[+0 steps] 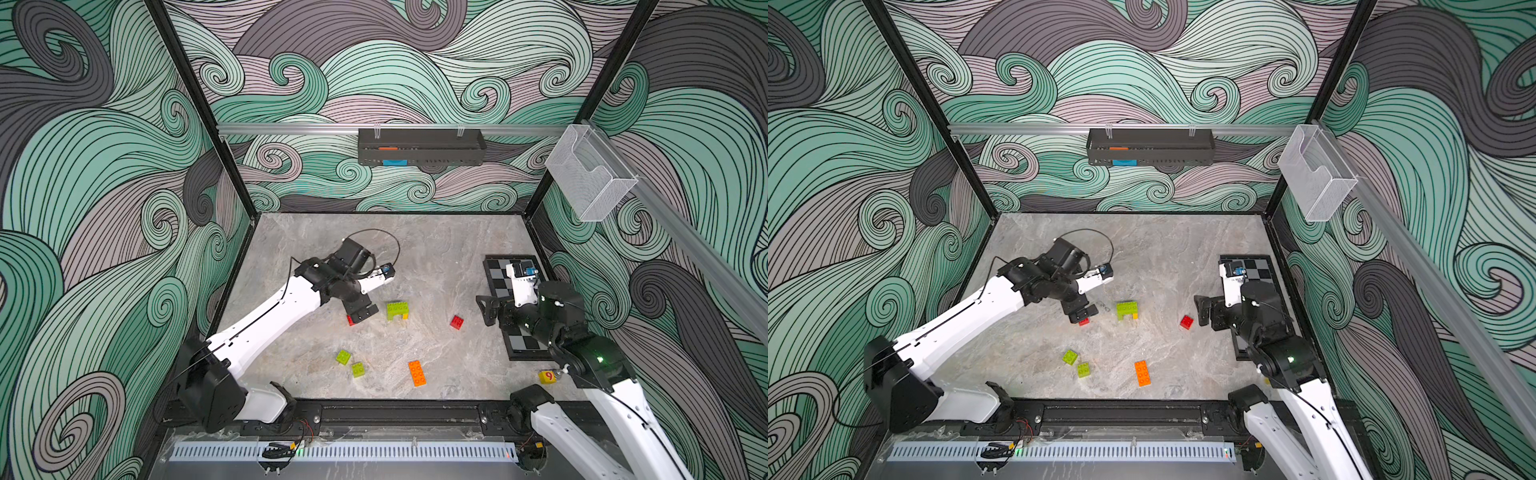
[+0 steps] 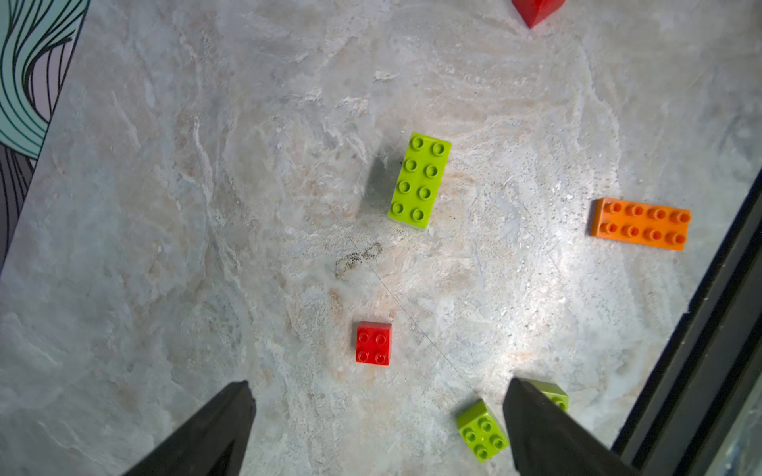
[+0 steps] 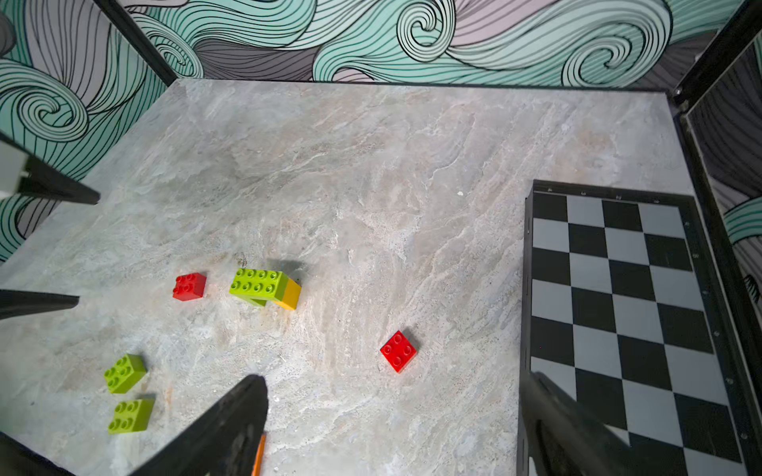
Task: Assemble a giraffe with lego
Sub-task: Pick up the lego brick from the center of the board.
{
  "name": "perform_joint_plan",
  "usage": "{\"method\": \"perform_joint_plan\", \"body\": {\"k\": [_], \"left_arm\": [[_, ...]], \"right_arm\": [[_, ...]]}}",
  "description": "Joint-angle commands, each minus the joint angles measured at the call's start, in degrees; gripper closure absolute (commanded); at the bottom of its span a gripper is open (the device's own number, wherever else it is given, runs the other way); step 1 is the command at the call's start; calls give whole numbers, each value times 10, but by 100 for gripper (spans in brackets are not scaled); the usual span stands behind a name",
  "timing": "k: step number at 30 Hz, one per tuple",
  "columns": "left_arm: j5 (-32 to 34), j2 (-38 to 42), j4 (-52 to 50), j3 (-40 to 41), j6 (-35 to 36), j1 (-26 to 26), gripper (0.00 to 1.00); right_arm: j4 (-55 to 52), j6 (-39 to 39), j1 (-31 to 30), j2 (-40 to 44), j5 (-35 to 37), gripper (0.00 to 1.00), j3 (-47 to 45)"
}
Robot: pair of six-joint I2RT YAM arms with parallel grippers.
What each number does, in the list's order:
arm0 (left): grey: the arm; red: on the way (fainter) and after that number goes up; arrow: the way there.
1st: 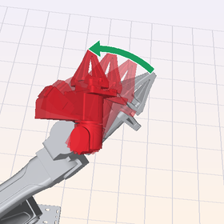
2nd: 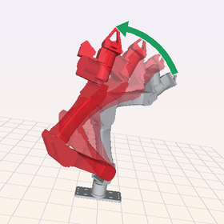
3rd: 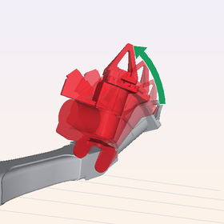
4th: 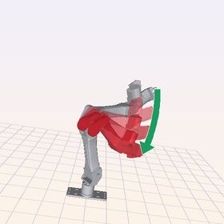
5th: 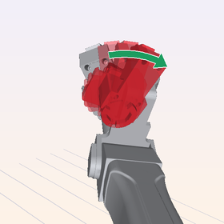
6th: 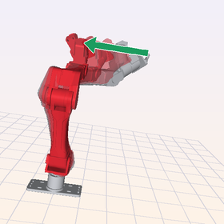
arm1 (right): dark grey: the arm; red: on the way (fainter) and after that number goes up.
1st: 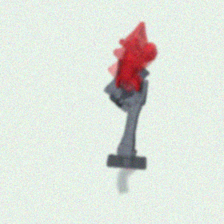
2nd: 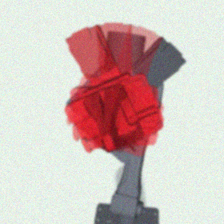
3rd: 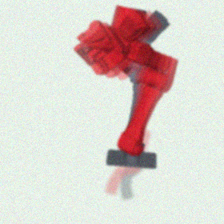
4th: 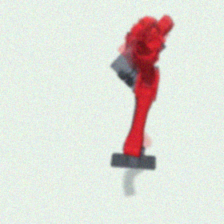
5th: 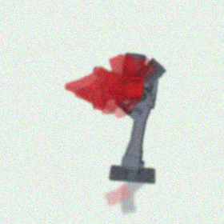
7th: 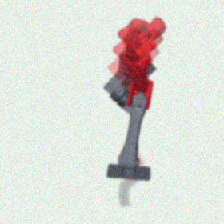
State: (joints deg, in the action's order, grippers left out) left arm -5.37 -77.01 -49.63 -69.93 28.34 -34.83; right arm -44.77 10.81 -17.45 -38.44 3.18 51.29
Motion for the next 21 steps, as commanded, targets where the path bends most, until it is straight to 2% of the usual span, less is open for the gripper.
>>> {"method": "perform_joint_plan", "body": {"k": [1, 9, 12, 17, 21], "left_arm": [[-98, 44, 8, 27, -36, 36, 1], [-162, 157, 31, 116, -65, 117, 1], [-175, 193, 57, 161, -67, 131, 1], [-276, 221, 99, 207, -98, 200, 1], [-316, 238, 124, 238, -82, 217, 1]], "right_arm": [[-38, 78, -6, -25, 17, 4, 9], [-34, 188, -23, -84, 33, 8, -14], [-22, 226, -29, -106, 40, 13, -35], [-13, 274, -43, -163, 59, 18, -46], [5, 302, -62, -208, 77, 19, -56]]}}
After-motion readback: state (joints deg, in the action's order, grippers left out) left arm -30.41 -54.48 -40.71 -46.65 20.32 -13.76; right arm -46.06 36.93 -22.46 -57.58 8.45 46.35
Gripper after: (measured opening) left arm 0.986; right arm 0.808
